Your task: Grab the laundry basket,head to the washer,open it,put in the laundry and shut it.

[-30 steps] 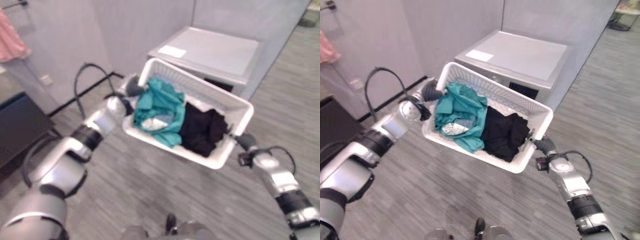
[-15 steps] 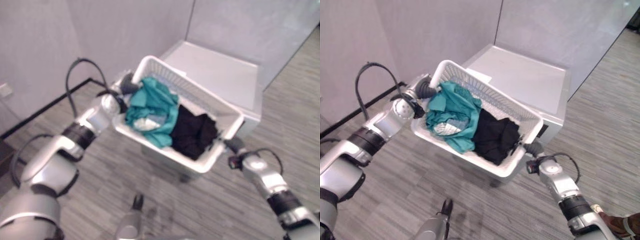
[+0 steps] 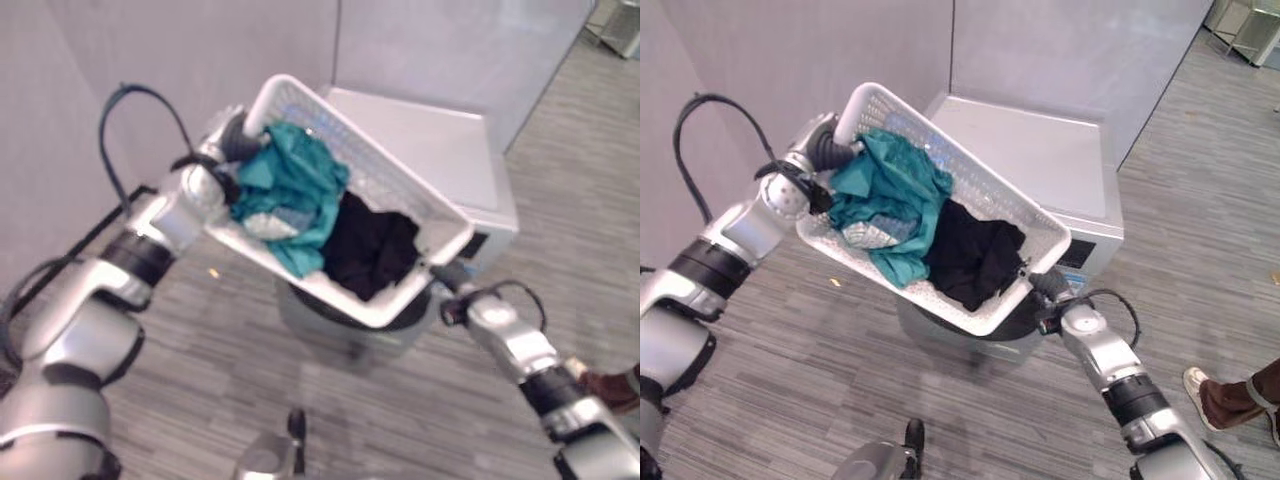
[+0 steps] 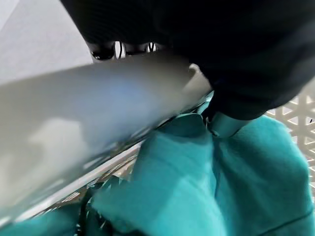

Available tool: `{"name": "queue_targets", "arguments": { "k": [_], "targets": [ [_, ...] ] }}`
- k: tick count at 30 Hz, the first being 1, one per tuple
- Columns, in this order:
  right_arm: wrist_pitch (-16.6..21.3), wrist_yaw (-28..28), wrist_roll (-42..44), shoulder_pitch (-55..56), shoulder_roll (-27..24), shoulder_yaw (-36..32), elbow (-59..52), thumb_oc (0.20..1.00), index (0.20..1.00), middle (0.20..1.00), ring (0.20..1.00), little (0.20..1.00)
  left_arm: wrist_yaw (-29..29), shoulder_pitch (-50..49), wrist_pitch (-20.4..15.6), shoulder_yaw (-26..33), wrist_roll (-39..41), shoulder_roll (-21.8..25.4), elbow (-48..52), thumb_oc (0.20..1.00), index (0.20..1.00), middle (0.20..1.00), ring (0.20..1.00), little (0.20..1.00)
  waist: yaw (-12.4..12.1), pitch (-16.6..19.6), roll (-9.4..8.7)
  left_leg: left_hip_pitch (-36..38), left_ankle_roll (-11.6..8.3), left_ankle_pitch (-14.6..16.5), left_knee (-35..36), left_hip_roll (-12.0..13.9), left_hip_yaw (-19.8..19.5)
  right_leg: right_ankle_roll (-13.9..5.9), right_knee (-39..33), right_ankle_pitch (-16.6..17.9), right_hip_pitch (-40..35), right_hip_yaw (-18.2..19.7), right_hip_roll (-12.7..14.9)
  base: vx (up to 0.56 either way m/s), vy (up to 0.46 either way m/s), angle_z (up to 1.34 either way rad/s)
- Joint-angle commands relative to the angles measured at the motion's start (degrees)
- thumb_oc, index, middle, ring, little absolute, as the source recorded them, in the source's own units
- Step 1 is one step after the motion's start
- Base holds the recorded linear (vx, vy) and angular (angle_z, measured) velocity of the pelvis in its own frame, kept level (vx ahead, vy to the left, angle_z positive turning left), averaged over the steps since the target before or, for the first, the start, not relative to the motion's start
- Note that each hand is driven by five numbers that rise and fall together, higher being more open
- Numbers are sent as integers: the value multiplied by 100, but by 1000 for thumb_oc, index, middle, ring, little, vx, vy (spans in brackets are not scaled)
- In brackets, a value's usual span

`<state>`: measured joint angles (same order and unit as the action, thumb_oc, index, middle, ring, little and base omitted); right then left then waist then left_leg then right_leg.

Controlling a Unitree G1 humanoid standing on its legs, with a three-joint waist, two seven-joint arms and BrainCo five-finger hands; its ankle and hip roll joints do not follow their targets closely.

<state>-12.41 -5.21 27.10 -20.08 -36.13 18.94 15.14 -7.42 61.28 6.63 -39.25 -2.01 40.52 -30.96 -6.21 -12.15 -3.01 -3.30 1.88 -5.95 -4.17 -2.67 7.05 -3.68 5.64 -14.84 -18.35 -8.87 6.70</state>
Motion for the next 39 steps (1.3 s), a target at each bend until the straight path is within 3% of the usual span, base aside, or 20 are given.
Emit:
{"name": "queue_targets", "arguments": {
  "k": [1, 10, 18, 22, 25, 27, 28, 30, 32, 34, 35, 36, 37, 39],
  "targets": [
    [840, 257, 134, -1089, 263, -167, -537, 200, 200, 200, 200, 200, 148, 164, -664, -319, 66, -1133, 497, 200, 200, 200, 200, 200, -228, 634, 46, 708, -328, 986, -542, 892, -330, -47, 355, 342, 614, -316, -45, -64, -63, 15],
    [963, 113, 219, -1331, -166, -470, -1093, 200, 200, 200, 200, 200, 66, 695, -722, -357, 185, -1373, 757, 200, 200, 200, 200, 200, -115, 709, 13, 577, -346, 875, -470, 934, -391, -58, 269, 402, 724, -452, -55, -29, -32, 10],
    [961, -72, 376, -1975, -646, -258, -372, 200, 200, 200, 200, 200, -262, 1454, -777, -536, 357, -1639, 179, 200, 200, 200, 200, 200, 84, 716, -11, 543, -411, 791, -283, 985, -438, -64, 152, 422, 780, -405, -151, -10, -33, 3],
    [902, -56, 466, -1924, -944, -325, -270, 200, 200, 200, 200, 200, -289, 1765, -685, -773, 209, -1596, -221, 200, 200, 200, 200, 200, 281, 606, -106, 116, -562, 434, -541, 1159, -567, 95, 19, 435, 812, -374, -359, -31, -133, 30],
    [943, -96, 581, -2074, -1037, -218, -146, 200, 200, 200, 200, 200, -262, 1965, -623, -954, 253, -1650, -469, 200, 200, 200, 200, 200, 324, 407, -157, -605, -589, -113, -1740, 1192, -783, 294, -54, 494, 762, -337, -480, -31, -149, 26],
    [910, -106, 610, -2081, -1047, -132, -84, 200, 200, 200, 200, 200, -282, 1935, -635, -930, 347, -1621, -516, 200, 200, 200, 200, 200, 400, 412, -121, -791, -504, 170, -1722, 1110, -664, 283, -205, 459, 701, -446, -485, 113, 32, 1],
    [912, -60, 572, -2007, -1048, -118, -134, 200, 200, 200, 200, 200, -251, 1898, -635, -964, 310, -1645, -555, 200, 200, 200, 200, 200, 377, 438, -69, -884, -479, 357, -1187, 968, -551, 214, -312, 461, 647, -456, -426, 257, 158, 20],
    [950, -121, 459, -1943, -980, -114, -96, 200, 200, 200, 200, 200, -201, 1788, -662, -1064, 286, -1611, -538, 200, 200, 200, 200, 200, 266, 429, 4, -1140, -578, 235, -722, 743, -620, 139, -334, 448, 523, -441, -333, 312, 204, 22],
    [901, -56, 461, -1962, -841, -114, -54, 200, 200, 200, 200, 200, -197, 1946, -642, -1170, 237, -1538, -721, 200, 200, 200, 200, 200, 269, 678, 135, -727, -496, 274, -249, 602, -728, -92, -206, 339, 489, -387, -170, 464, 327, -9],
    [898, -86, 407, -2018, -782, -74, 61, 200, 200, 200, 200, 200, -182, 1981, -659, -1262, 197, -1542, -821, 200, 200, 200, 200, 200, 252, 757, 117, -641, -435, 334, -304, 547, -587, -164, -45, 371, 459, -362, -20, 409, 262, -72],
    [856, -132, 355, -2219, -718, 25, 319, 200, 200, 200, 200, 200, -192, 2087, -650, -1376, 188, -1431, -873, 200, 200, 200, 200, 200, 198, 838, 120, -361, -263, 578, -357, 470, -402, -257, 576, 570, 605, -249, 164, 254, 169, -55],
    [864, -132, 359, -2249, -715, 41, 340, 200, 200, 200, 200, 200, -192, 2096, -652, -1373, 190, -1422, -876, 200, 200, 200, 200, 200, 177, 837, 127, -365, -255, 557, -339, 480, -371, -260, 603, 576, 646, -214, 165, 488, 304, -43],
    [834, -185, 313, -2666, -639, 244, 758, 200, 200, 200, 200, 200, -174, 2175, -632, -1538, 240, -1383, -1004, 200, 200, 200, 200, 200, 157, 818, 181, -41, -72, 739, -335, 466, -242, -348, 1558, 1014, 1003, -179, 228, 221, 153, -70],
    [831, -178, 279, -2885, -583, 363, 995, 200, 200, 200, 200, 200, -178, 2189, -630, -1558, 277, -1350, -1048, 200, 200, 200, 200, 200, 144, 752, 220, 97, 0, 808, -337, 471, -159, -397, 2014, 1092, 1225, -123, 261, 215, 146, -90]
  ]
}}
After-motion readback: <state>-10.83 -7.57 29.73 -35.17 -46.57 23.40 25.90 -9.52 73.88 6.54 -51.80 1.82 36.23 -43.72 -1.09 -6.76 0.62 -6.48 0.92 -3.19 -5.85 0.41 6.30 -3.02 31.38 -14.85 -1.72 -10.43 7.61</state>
